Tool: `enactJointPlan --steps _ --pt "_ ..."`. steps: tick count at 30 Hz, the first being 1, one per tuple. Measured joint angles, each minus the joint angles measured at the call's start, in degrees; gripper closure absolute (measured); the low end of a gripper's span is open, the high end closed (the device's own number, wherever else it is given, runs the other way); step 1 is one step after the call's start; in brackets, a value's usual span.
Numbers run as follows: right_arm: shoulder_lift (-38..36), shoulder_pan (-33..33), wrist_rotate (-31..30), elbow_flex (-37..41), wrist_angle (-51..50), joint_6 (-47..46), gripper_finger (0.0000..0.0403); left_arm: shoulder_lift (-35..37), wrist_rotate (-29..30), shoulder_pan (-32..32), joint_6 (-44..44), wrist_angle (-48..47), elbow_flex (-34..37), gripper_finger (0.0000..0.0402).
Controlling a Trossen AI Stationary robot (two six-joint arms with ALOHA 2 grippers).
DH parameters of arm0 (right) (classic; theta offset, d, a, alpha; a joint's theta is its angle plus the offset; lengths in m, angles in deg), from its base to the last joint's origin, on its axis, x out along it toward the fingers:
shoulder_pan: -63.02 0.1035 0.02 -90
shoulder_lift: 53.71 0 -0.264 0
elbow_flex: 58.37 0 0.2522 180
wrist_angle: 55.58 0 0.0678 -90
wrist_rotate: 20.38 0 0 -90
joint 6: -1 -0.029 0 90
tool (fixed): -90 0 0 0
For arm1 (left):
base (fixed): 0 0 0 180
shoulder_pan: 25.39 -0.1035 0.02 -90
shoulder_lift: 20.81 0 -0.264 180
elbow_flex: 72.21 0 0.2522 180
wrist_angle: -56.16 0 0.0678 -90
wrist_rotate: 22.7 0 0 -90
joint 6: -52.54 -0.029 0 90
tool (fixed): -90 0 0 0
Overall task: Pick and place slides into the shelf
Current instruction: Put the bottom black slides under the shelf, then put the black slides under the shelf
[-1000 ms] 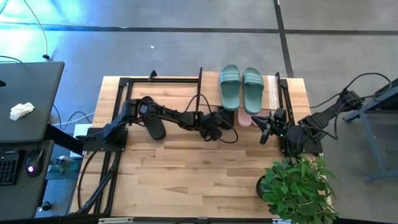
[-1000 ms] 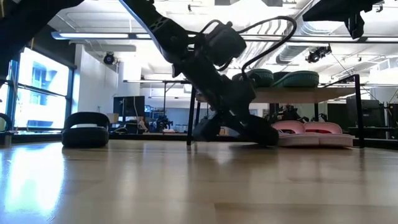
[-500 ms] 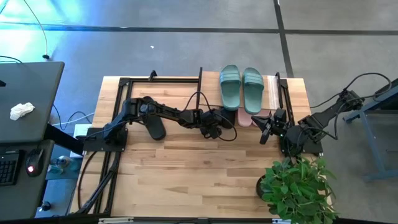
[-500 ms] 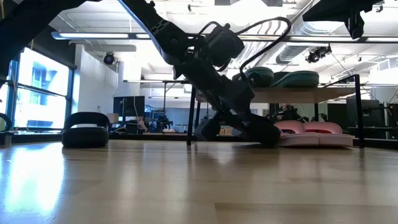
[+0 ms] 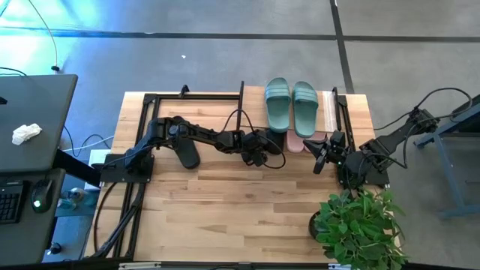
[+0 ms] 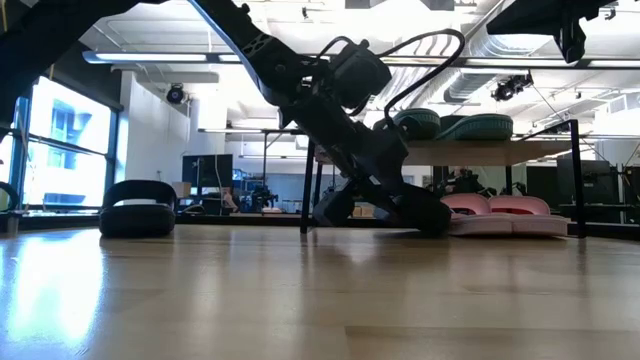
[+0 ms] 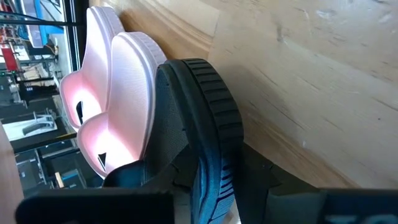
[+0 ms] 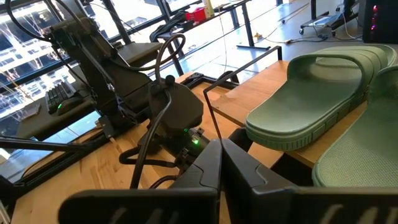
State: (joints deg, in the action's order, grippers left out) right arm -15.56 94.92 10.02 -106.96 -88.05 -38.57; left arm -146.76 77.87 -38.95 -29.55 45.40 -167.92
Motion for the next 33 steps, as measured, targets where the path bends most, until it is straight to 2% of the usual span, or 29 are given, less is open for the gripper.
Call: enactJointPlan --steps 4,20,27,33 --pt "0.0 0.0 0.1 0.0 0.0 -0.1 0.0403 0.0 0.2 0.0 0.0 0.0 0.0 0.0321" --pt "0.0 0.0 0.1 0.0 0.0 -0.4 0.0403 0.0 1.0 0.5 3.2 -1.0 -1.8 0.0169" --pt "0.0 0.0 0.2 0.0 0.0 -0.9 0.0403 0.0 0.5 0.5 3.4 -13.1 -7.0 0.0137" --pt "0.0 0.0 0.2 0.0 0.0 -0.9 0.0403 0.0 1.3 0.5 5.9 -13.6 -7.5 0.0135"
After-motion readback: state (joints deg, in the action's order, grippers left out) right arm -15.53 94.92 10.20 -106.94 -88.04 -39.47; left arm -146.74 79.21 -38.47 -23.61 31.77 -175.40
